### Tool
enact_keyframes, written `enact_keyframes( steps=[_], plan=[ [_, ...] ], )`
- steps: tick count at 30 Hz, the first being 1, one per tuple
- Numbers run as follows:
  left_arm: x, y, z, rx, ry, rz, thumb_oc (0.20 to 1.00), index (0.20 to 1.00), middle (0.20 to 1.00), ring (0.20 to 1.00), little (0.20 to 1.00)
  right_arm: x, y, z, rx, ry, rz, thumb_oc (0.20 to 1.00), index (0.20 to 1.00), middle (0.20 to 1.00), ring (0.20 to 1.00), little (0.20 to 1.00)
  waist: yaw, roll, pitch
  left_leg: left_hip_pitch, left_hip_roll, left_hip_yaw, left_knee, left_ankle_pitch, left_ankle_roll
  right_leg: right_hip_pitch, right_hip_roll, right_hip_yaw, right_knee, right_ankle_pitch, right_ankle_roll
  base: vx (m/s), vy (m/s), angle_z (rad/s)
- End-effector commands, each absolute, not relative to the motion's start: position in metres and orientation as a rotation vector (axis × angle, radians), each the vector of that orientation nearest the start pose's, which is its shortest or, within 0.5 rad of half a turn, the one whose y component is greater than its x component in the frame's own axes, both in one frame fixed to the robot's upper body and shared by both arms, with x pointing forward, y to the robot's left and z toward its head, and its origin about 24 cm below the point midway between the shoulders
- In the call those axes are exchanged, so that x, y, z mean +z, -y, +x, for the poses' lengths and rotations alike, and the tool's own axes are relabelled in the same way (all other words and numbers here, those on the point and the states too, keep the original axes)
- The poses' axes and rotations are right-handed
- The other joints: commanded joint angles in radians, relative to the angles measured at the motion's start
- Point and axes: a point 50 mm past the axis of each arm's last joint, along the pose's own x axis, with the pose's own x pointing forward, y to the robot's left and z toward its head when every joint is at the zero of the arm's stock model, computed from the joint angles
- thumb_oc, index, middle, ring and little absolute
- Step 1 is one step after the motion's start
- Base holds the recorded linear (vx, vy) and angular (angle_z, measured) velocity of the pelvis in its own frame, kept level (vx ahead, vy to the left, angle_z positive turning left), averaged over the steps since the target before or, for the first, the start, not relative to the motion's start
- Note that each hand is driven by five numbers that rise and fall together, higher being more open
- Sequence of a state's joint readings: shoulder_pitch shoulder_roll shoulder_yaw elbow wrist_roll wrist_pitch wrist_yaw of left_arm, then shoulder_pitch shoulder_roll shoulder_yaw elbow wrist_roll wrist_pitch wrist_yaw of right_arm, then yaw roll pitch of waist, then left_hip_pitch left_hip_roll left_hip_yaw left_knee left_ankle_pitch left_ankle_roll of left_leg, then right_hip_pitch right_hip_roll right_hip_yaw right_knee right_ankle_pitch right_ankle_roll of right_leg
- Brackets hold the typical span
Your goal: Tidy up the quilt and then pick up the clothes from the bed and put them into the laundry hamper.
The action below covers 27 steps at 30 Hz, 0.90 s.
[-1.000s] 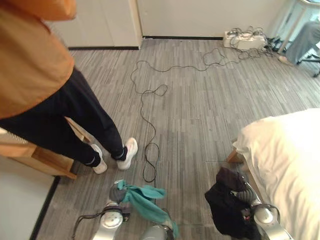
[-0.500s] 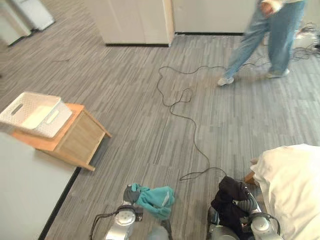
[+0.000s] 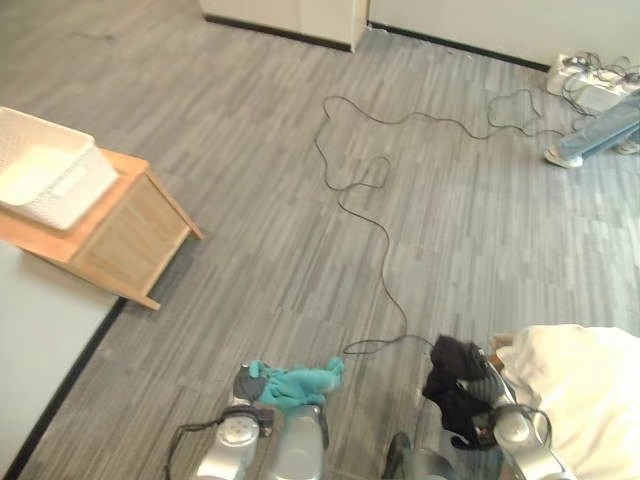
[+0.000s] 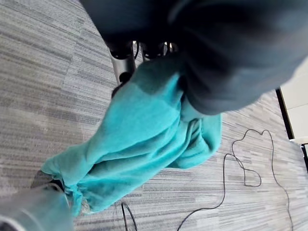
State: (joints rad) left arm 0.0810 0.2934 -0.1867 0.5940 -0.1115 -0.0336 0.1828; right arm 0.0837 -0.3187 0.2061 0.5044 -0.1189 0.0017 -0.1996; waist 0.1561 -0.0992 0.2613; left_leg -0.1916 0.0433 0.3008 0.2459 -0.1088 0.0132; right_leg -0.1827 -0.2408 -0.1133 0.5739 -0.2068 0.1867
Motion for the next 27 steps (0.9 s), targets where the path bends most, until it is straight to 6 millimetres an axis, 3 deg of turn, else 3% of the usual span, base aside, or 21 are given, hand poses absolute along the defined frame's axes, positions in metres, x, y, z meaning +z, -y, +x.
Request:
enact_keyframes(
  steps=[1, 2, 3, 5, 7, 8, 9, 10, 11, 14, 16, 17, 18, 19, 20, 21, 22, 23, 25, 26, 27],
  plan=[
    [-0.066, -0.218, 0.206, 0.11, -0.486, 0.318, 0.2, 0.2, 0.2, 0.2, 0.2, -0.044, 0.224, 0.221, -0.078, -0.385, -0.569, 0.2, 0.2, 0.2, 0.2, 0.2, -0.035, 0.055, 0.019, 0.084, 0.002, -0.068, -0.233, 0.154, 0.013, 0.197, 0.054, -0.033, 0.057, 0.345, 0.053, 0.92, 0.262, 0.78],
    [-0.059, -0.218, 0.214, 0.101, -0.452, 0.338, 0.2, 0.2, 0.2, 0.2, 0.2, -0.038, 0.225, 0.225, -0.085, -0.36, -0.567, 0.2, 0.2, 0.2, 0.2, 0.2, -0.08, 0.092, 0.036, 0.186, 0.003, -0.108, -0.299, 0.141, 0.008, 0.065, 0.064, -0.06, 0.09, 0.263, 0.028, 0.71, 0.096, 0.94],
    [-0.057, -0.217, 0.217, 0.095, -0.438, 0.343, 0.2, 0.2, 0.2, 0.2, 0.2, -0.037, 0.227, 0.224, -0.089, -0.356, -0.564, 0.2, 0.2, 0.2, 0.2, 0.2, -0.106, 0.104, 0.041, 0.224, 0.001, -0.129, -0.314, 0.129, -0.001, 0.022, 0.08, -0.079, 0.044, 0.237, 0.016, 0.96, 0.083, 0.55],
    [-0.053, -0.215, 0.222, 0.087, -0.417, 0.351, 0.2, 0.2, 0.2, 0.2, 0.2, -0.035, 0.23, 0.223, -0.098, -0.349, -0.566, 0.2, 0.2, 0.2, 0.2, 0.2, -0.15, 0.101, 0.041, 0.299, -0.016, -0.168, -0.332, 0.076, -0.025, -0.036, 0.083, -0.103, -0.143, 0.206, 0.001, 0.7, -0.095, 0.28],
    [-0.051, -0.214, 0.228, 0.083, -0.403, 0.372, 0.2, 0.2, 0.2, 0.2, 0.2, -0.034, 0.234, 0.22, -0.117, -0.351, -0.57, 0.2, 0.2, 0.2, 0.2, 0.2, -0.192, 0.087, 0.034, 0.351, -0.018, -0.199, -0.333, 0.027, -0.061, -0.088, 0.048, -0.108, -0.428, 0.244, 0.012, 0.61, -0.171, 0.78],
    [-0.051, -0.214, 0.228, 0.083, -0.404, 0.372, 0.2, 0.2, 0.2, 0.2, 0.2, -0.034, 0.234, 0.22, -0.117, -0.352, -0.571, 0.2, 0.2, 0.2, 0.2, 0.2, -0.199, 0.098, 0.034, 0.356, -0.006, -0.205, -0.333, 0.02, -0.063, -0.064, 0.06, -0.122, -0.459, 0.254, 0.014, 0.55, -0.163, 0.92],
    [-0.052, -0.214, 0.23, 0.089, -0.405, 0.382, 0.2, 0.2, 0.2, 0.2, 0.2, -0.034, 0.234, 0.219, -0.126, -0.352, -0.57, 0.2, 0.2, 0.2, 0.2, 0.2, -0.22, 0.093, 0.033, 0.384, -0.002, -0.219, -0.333, -0.008, -0.083, -0.114, 0.03, -0.105, -0.543, 0.286, 0.031, 0.82, -0.185, 1.09],
    [-0.055, -0.211, 0.23, 0.093, -0.414, 0.39, 0.2, 0.2, 0.2, 0.2, 0.2, -0.035, 0.232, 0.218, -0.116, -0.356, -0.576, 0.2, 0.2, 0.2, 0.2, 0.2, -0.258, 0.114, 0.027, 0.445, 0.028, -0.235, -0.333, -0.056, -0.107, -0.173, 0.001, -0.099, -0.633, 0.337, 0.065, 1.06, -0.249, 1.03],
    [-0.057, -0.21, 0.229, 0.095, -0.421, 0.384, 0.2, 0.2, 0.2, 0.2, 0.2, -0.036, 0.23, 0.217, -0.105, -0.359, -0.587, 0.2, 0.2, 0.2, 0.2, 0.2, -0.266, 0.121, 0.021, 0.481, 0.035, -0.239, -0.333, -0.083, -0.114, -0.188, -0.002, -0.108, -0.626, 0.343, 0.069, 0.81, -0.157, 1.09],
    [-0.065, -0.21, 0.219, 0.096, -0.455, 0.362, 0.2, 0.2, 0.2, 0.2, 0.2, -0.042, 0.229, 0.212, -0.079, -0.385, -0.594, 0.2, 0.2, 0.2, 0.2, 0.2, -0.275, 0.128, 0.009, 0.555, 0.048, -0.274, -0.326, -0.07, -0.118, -0.142, 0.016, -0.098, -0.587, 0.373, 0.055, 0.69, -0.16, 0.55],
    [-0.069, -0.208, 0.214, 0.102, -0.475, 0.327, 0.2, 0.2, 0.2, 0.2, 0.2, -0.041, 0.231, 0.212, -0.062, -0.387, -0.61, 0.2, 0.2, 0.2, 0.2, 0.2, -0.282, 0.146, 0.004, 0.529, 0.087, -0.276, -0.131, 0.013, -0.137, -0.103, 0.041, -0.103, -0.56, 0.378, 0.027, 0.51, -0.265, 0.55],
    [-0.072, -0.21, 0.212, 0.111, -0.491, 0.31, 0.2, 0.2, 0.2, 0.2, 0.2, -0.04, 0.234, 0.213, -0.058, -0.389, -0.62, 0.2, 0.2, 0.2, 0.2, 0.2, -0.268, 0.149, 0.009, 0.471, 0.106, -0.267, 0.043, 0.109, -0.14, -0.06, 0.06, -0.108, -0.56, 0.366, -0.002, 0.7, -0.555, 0.57],
    [-0.069, -0.212, 0.212, 0.12, -0.48, 0.282, 0.2, 0.2, 0.2, 0.2, 0.2, -0.035, 0.244, 0.215, -0.08, -0.38, -0.635, 0.2, 0.2, 0.2, 0.2, 0.2, -0.226, 0.105, 0.039, 0.26, 0.077, -0.298, 0.424, 0.202, -0.125, 0.048, 0.059, -0.13, -0.591, 0.332, -0.067, 0.68, -0.544, 0.34],
    [-0.069, -0.212, 0.211, 0.126, -0.476, 0.271, 0.2, 0.2, 0.2, 0.2, 0.2, -0.033, 0.249, 0.215, -0.096, -0.379, -0.634, 0.2, 0.2, 0.2, 0.2, 0.2, -0.19, 0.085, 0.06, 0.175, 0.031, -0.3, 0.546, 0.168, -0.116, 0.105, 0.064, -0.124, -0.612, 0.308, -0.084, 0.46, -0.407, 0.15],
    [-0.069, -0.212, 0.211, 0.126, -0.476, 0.272, 0.2, 0.2, 0.2, 0.2, 0.2, -0.033, 0.248, 0.215, -0.097, -0.379, -0.633, 0.2, 0.2, 0.2, 0.2, 0.2, -0.193, 0.081, 0.059, 0.167, 0.027, -0.301, 0.55, 0.17, -0.114, 0.102, 0.06, -0.125, -0.612, 0.311, -0.083, 0.36, -0.164, -0.28],
    [-0.067, -0.213, 0.212, 0.138, -0.471, 0.257, 0.2, 0.2, 0.2, 0.2, 0.2, -0.031, 0.249, 0.218, -0.095, -0.376, -0.634, 0.2, 0.2, 0.2, 0.2, 0.2, -0.161, 0.072, 0.064, 0.096, -0.023, -0.299, 0.572, 0.123, -0.106, 0.148, 0.067, -0.115, -0.637, 0.284, -0.083, 0.4, -0.079, -0.61],
    [-0.068, -0.213, 0.212, 0.141, -0.473, 0.254, 0.2, 0.2, 0.2, 0.2, 0.2, -0.032, 0.249, 0.22, -0.087, -0.382, -0.633, 0.2, 0.2, 0.2, 0.2, 0.2, -0.131, 0.067, 0.064, 0.041, -0.056, -0.284, 0.563, 0.094, -0.105, 0.183, 0.069, -0.104, -0.647, 0.259, -0.076, 0.9, -0.095, -0.76],
    [-0.069, -0.217, 0.206, 0.164, -0.484, 0.248, 0.2, 0.2, 0.2, 0.2, 0.2, -0.032, 0.247, 0.223, -0.076, -0.377, -0.632, 0.2, 0.2, 0.2, 0.2, 0.2, -0.072, 0.07, 0.049, -0.045, -0.067, -0.229, 0.399, 0.08, -0.1, 0.251, 0.088, -0.087, -0.658, 0.206, -0.059, 0.92, -0.013, -0.86],
    [-0.075, -0.219, 0.195, 0.176, -0.516, 0.235, 0.2, 0.2, 0.2, 0.2, 0.2, -0.034, 0.25, 0.221, -0.077, -0.39, -0.639, 0.2, 0.2, 0.2, 0.2, 0.2, -0.029, 0.072, 0.024, -0.052, -0.042, -0.17, 0.137, 0.068, -0.074, 0.316, 0.093, -0.096, -0.659, 0.148, -0.043, 0.85, 0.109, -0.8],
    [-0.078, -0.222, 0.19, 0.183, -0.534, 0.24, 0.2, 0.2, 0.2, 0.2, 0.2, -0.034, 0.252, 0.221, -0.081, -0.394, -0.64, 0.2, 0.2, 0.2, 0.2, 0.2, -0.01, 0.083, 0.009, -0.073, -0.001, -0.111, 0.013, 0.118, -0.075, 0.353, 0.111, -0.116, -0.659, 0.122, -0.039, 0.51, 0.108, -0.5],
    [-0.078, -0.222, 0.189, 0.182, -0.536, 0.24, 0.2, 0.2, 0.2, 0.2, 0.2, -0.035, 0.252, 0.22, -0.08, -0.395, -0.641, 0.2, 0.2, 0.2, 0.2, 0.2, -0.008, 0.079, 0.009, -0.058, -0.006, -0.107, -0.006, 0.124, -0.076, 0.357, 0.106, -0.115, -0.658, 0.118, -0.039, 0.48, 0.073, -0.19]
  ],
)
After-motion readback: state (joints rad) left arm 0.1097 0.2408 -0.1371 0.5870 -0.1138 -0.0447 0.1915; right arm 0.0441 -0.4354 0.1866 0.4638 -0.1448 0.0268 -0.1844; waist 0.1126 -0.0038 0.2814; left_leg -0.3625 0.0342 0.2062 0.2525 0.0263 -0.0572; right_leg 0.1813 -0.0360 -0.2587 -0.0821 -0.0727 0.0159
